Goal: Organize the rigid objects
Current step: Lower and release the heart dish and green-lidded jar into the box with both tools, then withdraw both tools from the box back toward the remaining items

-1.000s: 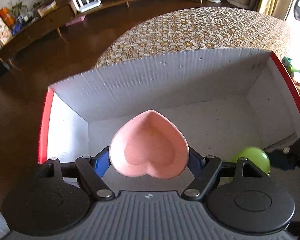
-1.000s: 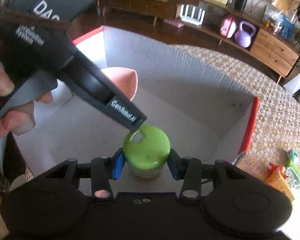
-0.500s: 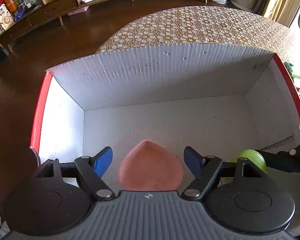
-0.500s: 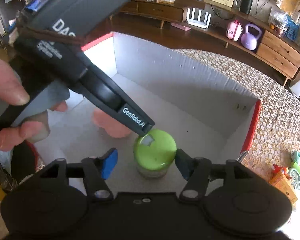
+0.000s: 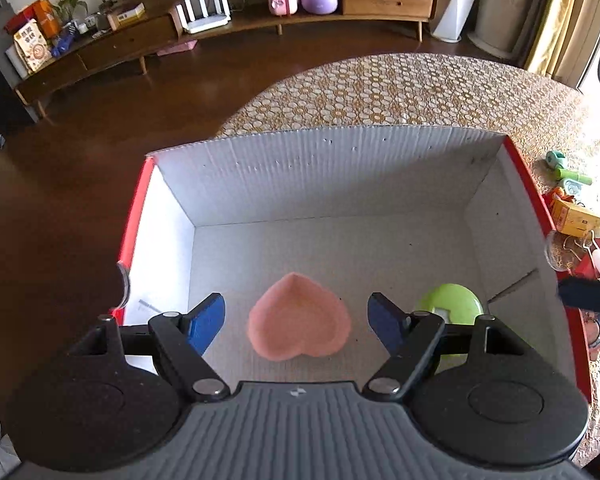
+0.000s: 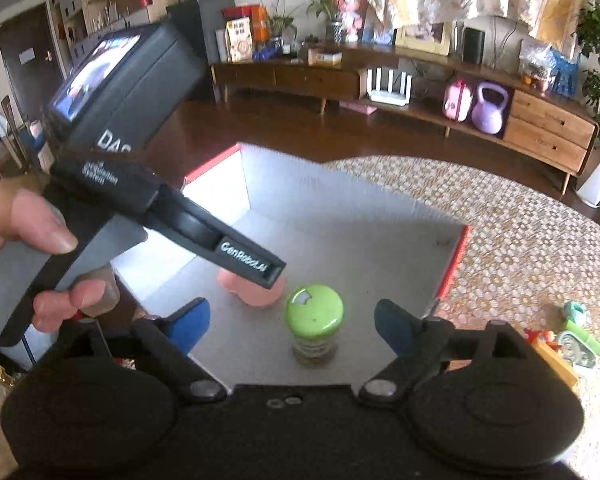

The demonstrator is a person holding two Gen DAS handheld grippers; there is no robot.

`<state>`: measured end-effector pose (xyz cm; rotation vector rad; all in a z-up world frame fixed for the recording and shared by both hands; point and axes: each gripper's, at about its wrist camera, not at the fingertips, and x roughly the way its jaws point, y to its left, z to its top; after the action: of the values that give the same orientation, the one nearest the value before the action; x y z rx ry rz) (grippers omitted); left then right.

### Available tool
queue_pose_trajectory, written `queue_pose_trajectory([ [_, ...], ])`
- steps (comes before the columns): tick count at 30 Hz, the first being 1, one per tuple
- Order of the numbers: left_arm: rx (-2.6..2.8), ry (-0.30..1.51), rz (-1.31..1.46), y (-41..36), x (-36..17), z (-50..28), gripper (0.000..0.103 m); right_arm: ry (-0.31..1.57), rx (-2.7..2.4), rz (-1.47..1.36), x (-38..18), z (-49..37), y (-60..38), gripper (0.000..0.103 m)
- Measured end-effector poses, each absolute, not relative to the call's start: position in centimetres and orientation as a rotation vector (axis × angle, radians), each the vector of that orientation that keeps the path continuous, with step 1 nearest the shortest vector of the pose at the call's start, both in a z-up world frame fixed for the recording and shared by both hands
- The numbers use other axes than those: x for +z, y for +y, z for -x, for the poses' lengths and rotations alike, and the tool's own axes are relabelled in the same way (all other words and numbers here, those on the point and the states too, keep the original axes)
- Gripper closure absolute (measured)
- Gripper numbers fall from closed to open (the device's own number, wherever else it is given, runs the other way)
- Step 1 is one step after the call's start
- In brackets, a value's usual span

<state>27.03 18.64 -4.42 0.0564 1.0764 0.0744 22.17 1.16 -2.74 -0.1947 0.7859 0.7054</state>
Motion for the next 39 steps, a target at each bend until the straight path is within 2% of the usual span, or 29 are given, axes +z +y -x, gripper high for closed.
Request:
queue_pose_trajectory([
  [5, 0.077, 1.034, -0.045, 18.4, -3.2, -25.6, 0.024, 0.744, 0.715, 0.146, -0.8, -20.2, -1.6, 0.008],
  [7, 0.077, 1.021, -0.041, 18.3, -2.8, -25.0, 0.017, 0.73, 0.72, 0.132, -0.1, -19.4, -2.7, 0.007],
  [17, 0.065, 0.939, 0.056, 18.0, -1.7, -22.1, 0.015, 0.655, 0.675, 0.048, 2.3, -15.9, -10.3, 0.003],
  [19, 0.053, 0.912, 0.064, 17.7, -1.2, -21.2, 0.01, 0.649, 0.645, 0.037, 2.1, -15.4, -12.0, 0.003],
  [25, 0.027, 0.835, 0.082, 15.8, 0.3, -18.2, 0.009, 0.614, 0.565, 0.006, 1.0, -13.3, -16.6, 0.003],
  [28, 0.011, 0.798, 0.1, 14.4, 0.8, -16.8, 0.001, 0.594, 0.513, -0.022, 0.5, -12.6, -18.8, 0.002],
  [39, -0.082, 0.72, 0.034, 5.3, 0.8, -13.2, 0.001, 0.588, 0.427, -0.01, -2.0, -11.3, -23.7, 0.002],
])
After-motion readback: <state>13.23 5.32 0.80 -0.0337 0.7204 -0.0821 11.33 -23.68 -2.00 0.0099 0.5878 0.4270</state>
